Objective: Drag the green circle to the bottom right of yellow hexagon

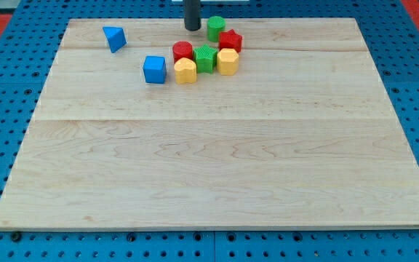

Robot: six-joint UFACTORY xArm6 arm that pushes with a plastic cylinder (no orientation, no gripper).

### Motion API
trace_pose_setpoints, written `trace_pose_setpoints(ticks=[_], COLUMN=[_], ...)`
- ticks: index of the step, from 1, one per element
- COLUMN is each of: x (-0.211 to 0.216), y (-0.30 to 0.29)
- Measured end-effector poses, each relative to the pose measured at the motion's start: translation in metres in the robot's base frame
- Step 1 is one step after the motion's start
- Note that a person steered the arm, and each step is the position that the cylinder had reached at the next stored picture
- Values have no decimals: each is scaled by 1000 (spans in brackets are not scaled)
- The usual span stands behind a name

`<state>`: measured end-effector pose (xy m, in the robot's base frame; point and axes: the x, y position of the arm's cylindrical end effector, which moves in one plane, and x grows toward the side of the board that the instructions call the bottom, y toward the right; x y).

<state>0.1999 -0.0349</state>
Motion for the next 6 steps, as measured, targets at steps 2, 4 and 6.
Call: trace_pose_setpoints(ticks=[2,4,6], x=[40,113,144], y=[108,122,78])
